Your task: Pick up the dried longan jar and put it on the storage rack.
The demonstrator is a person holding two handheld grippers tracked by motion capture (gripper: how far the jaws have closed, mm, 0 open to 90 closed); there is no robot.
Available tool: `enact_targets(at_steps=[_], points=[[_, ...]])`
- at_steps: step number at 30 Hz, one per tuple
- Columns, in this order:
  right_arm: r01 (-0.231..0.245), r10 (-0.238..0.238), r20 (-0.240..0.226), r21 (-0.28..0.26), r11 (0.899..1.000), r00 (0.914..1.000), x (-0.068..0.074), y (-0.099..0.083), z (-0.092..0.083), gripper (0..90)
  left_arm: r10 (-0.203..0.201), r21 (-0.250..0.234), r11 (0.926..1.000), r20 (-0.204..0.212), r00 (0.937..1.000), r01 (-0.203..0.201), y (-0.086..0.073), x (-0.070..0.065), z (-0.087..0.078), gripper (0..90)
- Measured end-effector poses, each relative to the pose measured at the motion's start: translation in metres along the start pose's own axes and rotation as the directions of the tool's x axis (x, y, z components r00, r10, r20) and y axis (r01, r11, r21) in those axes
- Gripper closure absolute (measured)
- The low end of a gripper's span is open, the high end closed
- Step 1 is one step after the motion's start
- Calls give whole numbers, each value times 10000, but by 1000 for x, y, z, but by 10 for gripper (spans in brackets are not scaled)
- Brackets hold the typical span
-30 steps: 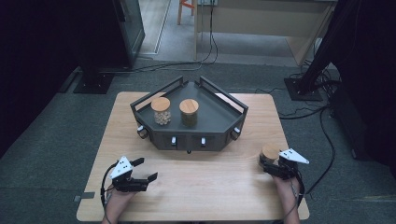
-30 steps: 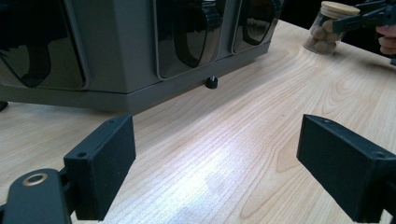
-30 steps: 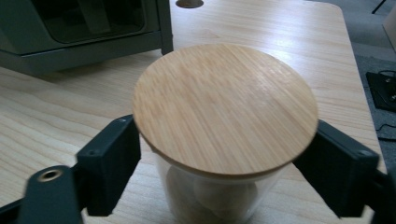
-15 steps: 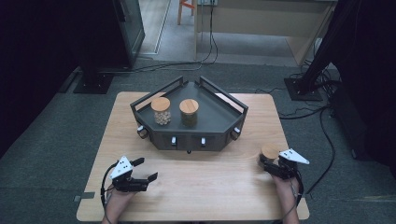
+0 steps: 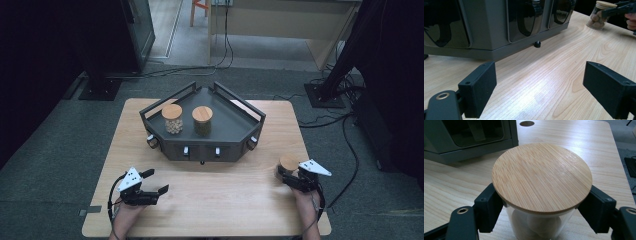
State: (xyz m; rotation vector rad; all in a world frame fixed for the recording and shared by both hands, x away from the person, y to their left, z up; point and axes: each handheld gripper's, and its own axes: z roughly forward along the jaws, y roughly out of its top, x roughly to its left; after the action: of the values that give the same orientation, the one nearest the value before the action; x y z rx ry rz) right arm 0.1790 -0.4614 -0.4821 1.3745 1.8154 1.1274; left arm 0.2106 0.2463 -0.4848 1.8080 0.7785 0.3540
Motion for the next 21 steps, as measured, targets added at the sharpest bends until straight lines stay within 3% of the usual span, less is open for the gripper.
enact_targets(at_steps=[21], points=[[357, -358, -220, -70, 9993, 9991, 15, 8, -3, 257, -33, 20, 10000, -2, 10000, 33, 0, 1, 0, 116]])
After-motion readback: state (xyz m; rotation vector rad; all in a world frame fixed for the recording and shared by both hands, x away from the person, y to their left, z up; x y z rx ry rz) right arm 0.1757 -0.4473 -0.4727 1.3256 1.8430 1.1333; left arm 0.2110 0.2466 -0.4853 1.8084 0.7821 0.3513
